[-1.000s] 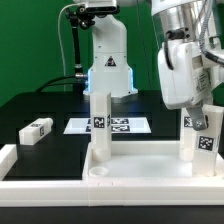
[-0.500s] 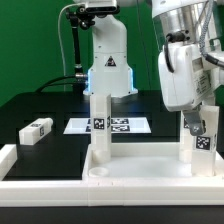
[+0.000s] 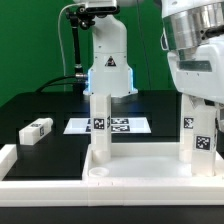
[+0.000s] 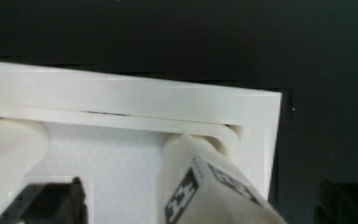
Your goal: Assemble desk
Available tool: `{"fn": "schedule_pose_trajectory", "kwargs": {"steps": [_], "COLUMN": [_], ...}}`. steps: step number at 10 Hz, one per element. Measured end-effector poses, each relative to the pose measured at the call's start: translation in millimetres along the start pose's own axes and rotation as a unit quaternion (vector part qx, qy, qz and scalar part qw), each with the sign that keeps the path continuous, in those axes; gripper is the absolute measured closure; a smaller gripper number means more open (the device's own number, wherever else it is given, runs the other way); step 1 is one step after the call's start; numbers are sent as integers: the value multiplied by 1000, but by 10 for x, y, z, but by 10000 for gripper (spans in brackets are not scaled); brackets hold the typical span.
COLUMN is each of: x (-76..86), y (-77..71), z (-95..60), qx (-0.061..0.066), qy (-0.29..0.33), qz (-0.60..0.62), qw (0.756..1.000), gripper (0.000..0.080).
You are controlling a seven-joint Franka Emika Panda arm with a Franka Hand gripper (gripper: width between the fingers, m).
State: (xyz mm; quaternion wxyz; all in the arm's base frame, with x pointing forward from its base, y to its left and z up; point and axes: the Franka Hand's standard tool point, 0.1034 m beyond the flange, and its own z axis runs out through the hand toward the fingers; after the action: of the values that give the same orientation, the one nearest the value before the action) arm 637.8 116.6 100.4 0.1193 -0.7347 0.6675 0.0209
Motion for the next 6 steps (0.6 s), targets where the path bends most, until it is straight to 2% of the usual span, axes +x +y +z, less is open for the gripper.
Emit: {"fn": "schedule_pose_trajectory", "kwargs": {"steps": [2,3,4,5,6], "x": [15,43,119,168,122], "y": [0,-21,-96,-160,-152], "z": [0,-26,-82,-109,-95], "qx": [-1,-10,-18,-15,-15], "qy": [1,9,17,22,22], "qz": [-89,-180,-300,-338,-330], "qw": [996,984,954,941,943], "gripper": [151,151,151,151,151]}}
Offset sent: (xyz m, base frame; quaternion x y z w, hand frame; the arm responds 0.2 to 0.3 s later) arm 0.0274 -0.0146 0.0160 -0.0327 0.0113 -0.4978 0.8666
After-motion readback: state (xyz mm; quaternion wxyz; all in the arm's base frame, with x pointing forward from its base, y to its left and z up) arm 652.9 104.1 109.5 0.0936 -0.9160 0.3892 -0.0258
